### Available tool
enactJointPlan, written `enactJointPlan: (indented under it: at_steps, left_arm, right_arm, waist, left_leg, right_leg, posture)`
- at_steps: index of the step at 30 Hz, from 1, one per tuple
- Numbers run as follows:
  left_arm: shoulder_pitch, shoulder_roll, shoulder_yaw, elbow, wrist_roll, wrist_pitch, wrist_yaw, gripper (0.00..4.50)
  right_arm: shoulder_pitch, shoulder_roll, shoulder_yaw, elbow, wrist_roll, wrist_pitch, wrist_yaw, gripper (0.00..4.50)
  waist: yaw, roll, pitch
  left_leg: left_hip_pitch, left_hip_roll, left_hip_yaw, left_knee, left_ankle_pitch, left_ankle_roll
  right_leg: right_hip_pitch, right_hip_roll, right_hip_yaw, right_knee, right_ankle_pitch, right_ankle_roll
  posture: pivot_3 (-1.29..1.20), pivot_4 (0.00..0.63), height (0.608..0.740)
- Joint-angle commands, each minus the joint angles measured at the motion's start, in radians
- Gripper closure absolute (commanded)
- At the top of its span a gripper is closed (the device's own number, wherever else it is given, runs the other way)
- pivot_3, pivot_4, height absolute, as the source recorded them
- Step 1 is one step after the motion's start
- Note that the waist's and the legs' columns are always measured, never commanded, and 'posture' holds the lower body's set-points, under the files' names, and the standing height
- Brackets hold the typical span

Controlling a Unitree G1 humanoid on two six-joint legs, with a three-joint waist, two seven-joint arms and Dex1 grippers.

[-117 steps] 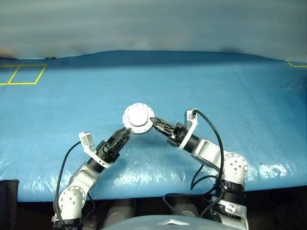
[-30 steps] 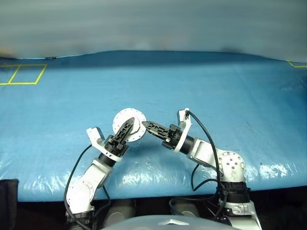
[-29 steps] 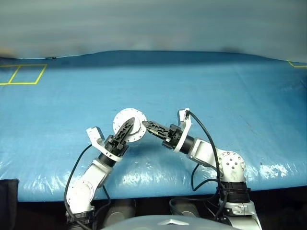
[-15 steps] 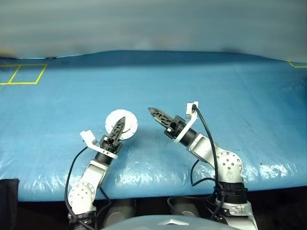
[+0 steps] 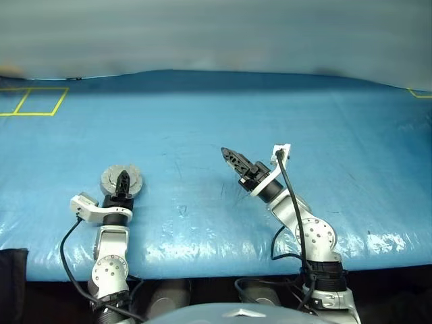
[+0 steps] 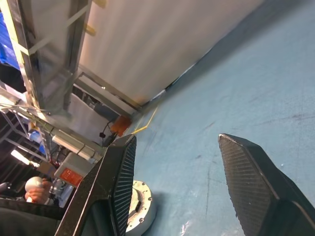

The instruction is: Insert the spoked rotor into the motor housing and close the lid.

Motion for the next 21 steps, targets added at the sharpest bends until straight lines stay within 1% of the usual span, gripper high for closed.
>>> enactJointPlan:
  at_steps: [1,7,10,14,21]
  left_arm:
    - [-0.064,-0.036,-0.007,-0.03,0.002,-0.046,-0.012,1.97]
    - [-0.12,-0.029,-0.025,-0.018,-0.066,0.003,-0.053,1.97]
    - [-0.159,-0.027,-0.019,0.036,-0.038,-0.018,-0.024,1.97]
    - [-0.2,-0.012,0.02,0.126,0.017,-0.063,0.039,1.97]
    - [-0.186,-0.02,-0.009,0.127,0.069,-0.048,0.073,1.97]
  right_arm:
    - [0.002,0.013,0.004,-0.031,-0.012,-0.016,0.019,1.71]
    - [0.004,0.019,-0.003,-0.031,-0.026,-0.017,0.025,1.71]
    - [0.005,0.025,-0.006,-0.034,-0.032,-0.017,0.025,1.71]
    - [0.008,0.03,-0.013,-0.038,-0.036,-0.017,0.022,1.71]
    - [0.012,0.053,-0.007,-0.038,-0.043,-0.016,0.019,1.71]
  waist:
    - [0.001,0.0,0.0]
    - [-0.003,0.0,0.0]
    - [-0.003,0.0,0.0]
    - [-0.005,0.0,0.0]
    - [-0.005,0.0,0.0]
  left_leg:
    - [0.0,0.0,0.0,0.0,0.0,0.0]
    - [0.0,0.0,0.0,0.001,0.0,0.0]
    - [0.0,0.0,0.0,0.001,0.0,0.0]
    - [0.0,0.0,0.0,0.001,0.0,0.0]
    - [0.0,0.0,0.0,0.001,0.0,-0.001]
  right_leg:
    - [-0.001,0.0,0.0,0.0,0.0,0.0]
    - [0.001,0.0,0.0,0.0,0.001,0.001]
    - [0.001,0.001,0.0,0.001,0.001,0.001]
    - [0.001,0.001,0.001,0.001,0.001,0.0]
    - [0.001,0.001,0.001,0.001,0.001,0.0]
  posture:
    - [0.0,0.15,0.74]
    - [0.0,0.15,0.74]
    - [0.0,0.15,0.74]
    - [0.0,0.15,0.74]
    - [0.0,0.15,0.74]
